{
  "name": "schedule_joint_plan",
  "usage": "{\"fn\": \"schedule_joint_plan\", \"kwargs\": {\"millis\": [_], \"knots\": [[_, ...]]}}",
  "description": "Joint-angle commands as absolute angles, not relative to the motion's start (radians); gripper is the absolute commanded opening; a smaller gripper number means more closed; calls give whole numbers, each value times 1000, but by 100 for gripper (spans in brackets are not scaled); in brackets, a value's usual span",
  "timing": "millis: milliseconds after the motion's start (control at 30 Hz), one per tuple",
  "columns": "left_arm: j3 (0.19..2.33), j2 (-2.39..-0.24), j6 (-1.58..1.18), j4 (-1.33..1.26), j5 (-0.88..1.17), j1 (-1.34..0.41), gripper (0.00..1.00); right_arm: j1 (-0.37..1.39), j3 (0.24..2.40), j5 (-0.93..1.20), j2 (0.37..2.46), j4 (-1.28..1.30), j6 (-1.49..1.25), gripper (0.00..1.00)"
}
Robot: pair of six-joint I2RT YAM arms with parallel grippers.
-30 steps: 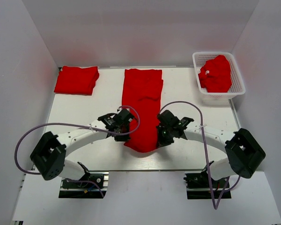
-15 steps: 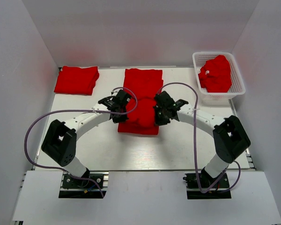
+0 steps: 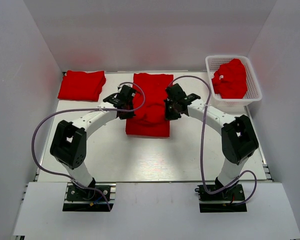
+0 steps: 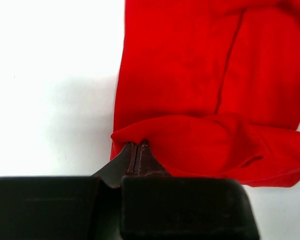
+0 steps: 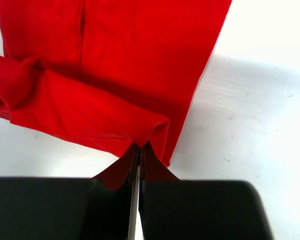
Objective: Fold and stack the t-shirts
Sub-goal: Fold the folded rectangular tshirt in 1/3 of the way
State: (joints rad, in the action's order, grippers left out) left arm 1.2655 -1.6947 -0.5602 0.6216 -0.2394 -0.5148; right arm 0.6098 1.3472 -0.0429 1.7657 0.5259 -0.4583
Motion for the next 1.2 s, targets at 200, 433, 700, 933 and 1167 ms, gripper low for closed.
{"fn": "schedule_joint_plan", "kwargs": {"millis": [200,433,700,933,1167], "knots": [[1373,-1753,-440,483,-167,-480,0,560,1430,-81,1804,543,-434,0],[1414,-1807,-403,424,-149,-460,0,522,1492,-78,1858,541,-416,0],[1427,-1873,-403,362,-160,-423,0,486,1572,-51,1943,543,-402,0],[1397,-1907,-354,244,-84,-414,0,462,1617,-45,2009,551,-400,0],[1410,-1971,-363,213,-95,-405,0,446,1637,-32,2045,509,-376,0]]}}
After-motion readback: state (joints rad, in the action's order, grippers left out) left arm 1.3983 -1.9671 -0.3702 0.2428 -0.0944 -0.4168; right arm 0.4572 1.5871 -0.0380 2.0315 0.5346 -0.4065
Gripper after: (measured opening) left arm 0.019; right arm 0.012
